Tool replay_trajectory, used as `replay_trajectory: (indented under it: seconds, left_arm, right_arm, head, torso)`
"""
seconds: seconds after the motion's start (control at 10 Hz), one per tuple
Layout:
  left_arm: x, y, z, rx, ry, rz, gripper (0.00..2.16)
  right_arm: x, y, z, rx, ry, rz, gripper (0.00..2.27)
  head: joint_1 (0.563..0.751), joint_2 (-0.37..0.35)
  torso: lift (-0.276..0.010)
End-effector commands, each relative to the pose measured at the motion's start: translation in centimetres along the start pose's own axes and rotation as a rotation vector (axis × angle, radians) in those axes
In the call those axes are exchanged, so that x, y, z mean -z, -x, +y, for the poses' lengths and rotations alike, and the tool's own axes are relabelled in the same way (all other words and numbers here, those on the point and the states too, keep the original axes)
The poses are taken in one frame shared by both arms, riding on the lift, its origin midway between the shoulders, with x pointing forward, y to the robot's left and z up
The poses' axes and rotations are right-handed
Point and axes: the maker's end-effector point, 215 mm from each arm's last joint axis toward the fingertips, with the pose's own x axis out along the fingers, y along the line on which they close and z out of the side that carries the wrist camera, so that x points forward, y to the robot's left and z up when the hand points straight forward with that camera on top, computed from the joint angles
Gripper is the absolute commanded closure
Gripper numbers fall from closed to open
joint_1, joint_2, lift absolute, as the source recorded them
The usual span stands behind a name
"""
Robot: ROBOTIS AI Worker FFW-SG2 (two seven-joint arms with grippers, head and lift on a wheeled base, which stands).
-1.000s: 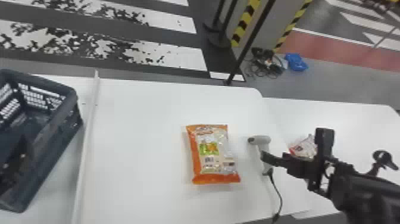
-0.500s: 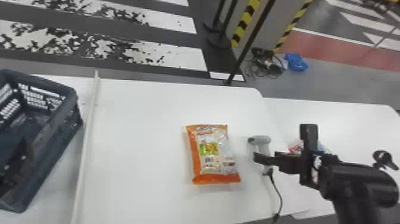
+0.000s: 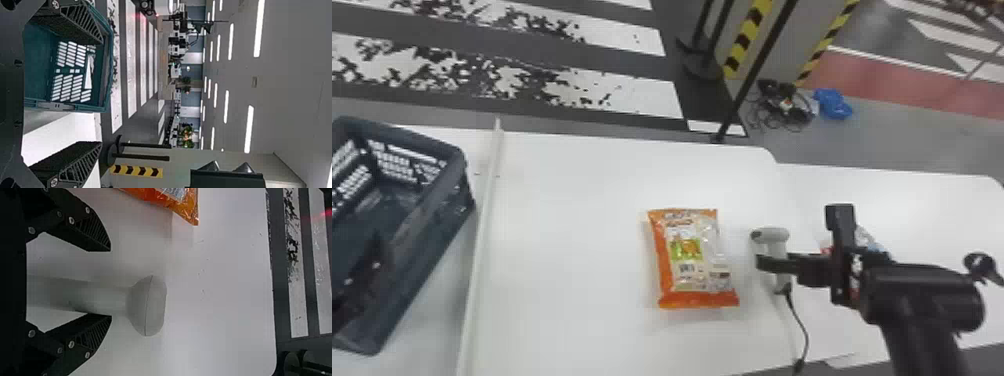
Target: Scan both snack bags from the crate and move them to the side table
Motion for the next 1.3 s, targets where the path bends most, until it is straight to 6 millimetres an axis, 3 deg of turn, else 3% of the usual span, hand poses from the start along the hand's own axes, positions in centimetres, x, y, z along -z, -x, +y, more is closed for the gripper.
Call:
replay_trajectory:
  seconds: [0.0,0.4,0.6,0.9,1.2]
  left_arm:
    - [-0.2,0.1,-0.1,0.001,-0.001,-0.004,0.09]
    - [-0.2,0.1,-0.2,0.003,0.0,-0.003,0.09]
    - [-0.2,0.1,-0.1,0.002,-0.002,-0.002,0.09]
    - [-0.1,0.0,0.0,-0.001,0.0,-0.003,0.09]
    - [0.3,-0.1,0.1,-0.004,0.001,0.001,0.09]
  right_arm:
    - [0.5,-0.1,-0.4,0.017,-0.005,0.018,2.21]
    - [-0.1,0.3,-1.0,0.032,0.005,-0.002,2.25]
    - [-0.5,1.8,-0.7,0.046,-0.01,-0.026,2.25]
    - [1.6,5.5,3.7,0.032,-0.018,-0.017,2.25]
    - [3.5,8.8,9.0,-0.003,-0.014,0.003,2.25]
  head:
    - [0.695,-0.34]
    - [0.695,-0.35]
    - [0.695,-0.35]
    - [0.695,-0.35]
    - [0.695,-0.3]
  torso:
    - [-0.075]
    - [-0.075]
    - [-0.075]
    - [-0.075]
    - [-0.075]
